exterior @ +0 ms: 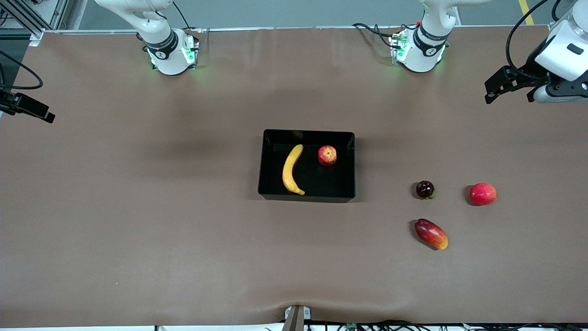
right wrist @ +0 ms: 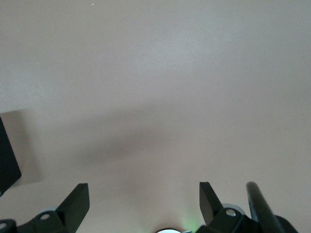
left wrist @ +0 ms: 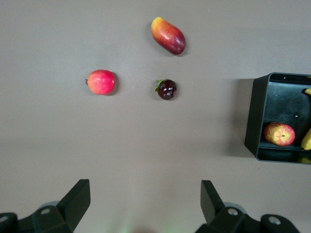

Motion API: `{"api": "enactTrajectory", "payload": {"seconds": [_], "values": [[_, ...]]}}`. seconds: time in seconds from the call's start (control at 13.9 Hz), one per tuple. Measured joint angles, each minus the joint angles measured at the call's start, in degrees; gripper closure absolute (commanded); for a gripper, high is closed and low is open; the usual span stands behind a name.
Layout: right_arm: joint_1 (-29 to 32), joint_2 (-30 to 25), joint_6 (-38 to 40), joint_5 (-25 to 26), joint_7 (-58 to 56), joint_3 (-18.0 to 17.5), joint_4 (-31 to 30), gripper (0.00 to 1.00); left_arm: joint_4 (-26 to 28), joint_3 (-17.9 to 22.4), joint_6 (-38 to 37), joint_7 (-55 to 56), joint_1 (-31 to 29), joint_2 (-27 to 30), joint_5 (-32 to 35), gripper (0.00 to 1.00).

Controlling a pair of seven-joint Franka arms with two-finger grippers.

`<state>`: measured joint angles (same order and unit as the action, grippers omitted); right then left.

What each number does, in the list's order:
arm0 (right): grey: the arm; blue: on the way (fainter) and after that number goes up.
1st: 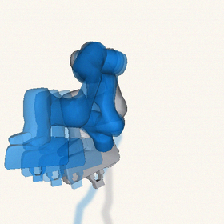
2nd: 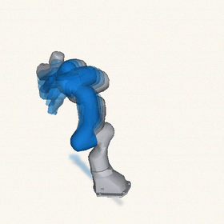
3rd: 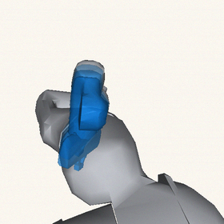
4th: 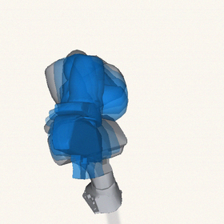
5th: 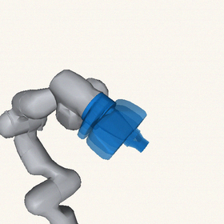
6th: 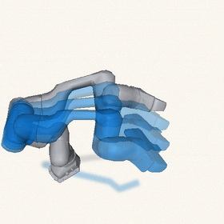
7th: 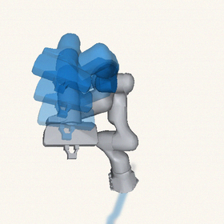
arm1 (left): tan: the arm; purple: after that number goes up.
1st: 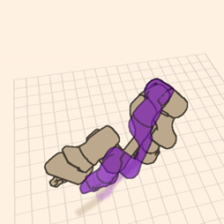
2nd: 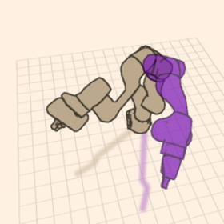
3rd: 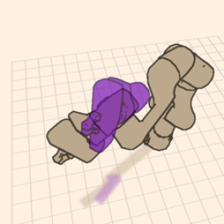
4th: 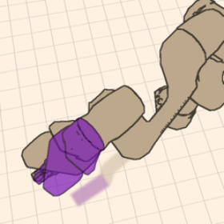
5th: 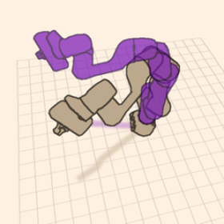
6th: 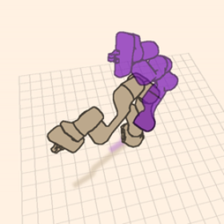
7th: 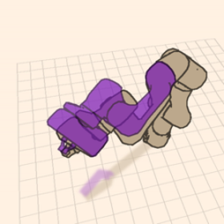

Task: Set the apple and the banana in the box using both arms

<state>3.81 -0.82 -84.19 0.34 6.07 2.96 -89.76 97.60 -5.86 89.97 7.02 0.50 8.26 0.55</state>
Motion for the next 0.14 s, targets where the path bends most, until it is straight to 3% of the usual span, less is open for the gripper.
{"api": "enactTrajectory", "payload": {"seconds": [0.14], "values": [[0.02,0.0,0.0,0.0,0.0,0.0,0.0,0.0,-1.49,-0.03,-0.13,0.0,0.0,-1.37,0.01,0.0]]}}
